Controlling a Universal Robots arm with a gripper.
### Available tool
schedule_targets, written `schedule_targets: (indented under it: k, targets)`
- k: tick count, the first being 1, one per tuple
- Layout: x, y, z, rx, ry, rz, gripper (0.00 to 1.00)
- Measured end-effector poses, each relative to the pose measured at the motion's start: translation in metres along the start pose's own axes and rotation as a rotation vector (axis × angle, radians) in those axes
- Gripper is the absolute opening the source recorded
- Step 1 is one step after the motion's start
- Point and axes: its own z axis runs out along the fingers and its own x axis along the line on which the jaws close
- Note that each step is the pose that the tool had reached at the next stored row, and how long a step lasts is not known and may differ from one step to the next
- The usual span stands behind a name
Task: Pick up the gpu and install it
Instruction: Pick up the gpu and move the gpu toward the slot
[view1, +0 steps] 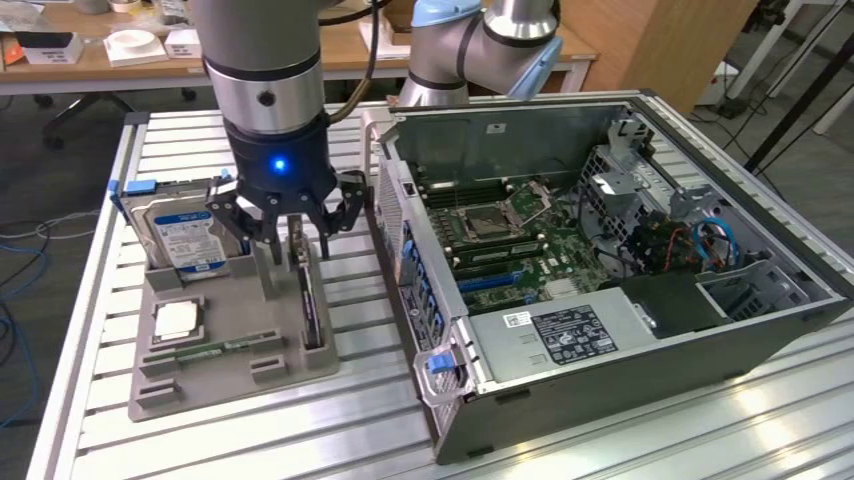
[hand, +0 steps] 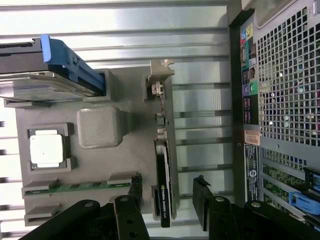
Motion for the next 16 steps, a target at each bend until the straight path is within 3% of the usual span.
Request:
schedule_targets:
  k: [16]
  targets:
    - [0.0004, -0.0003, 0.0073, 0.0000, 0.0000, -0.001, 0.53]
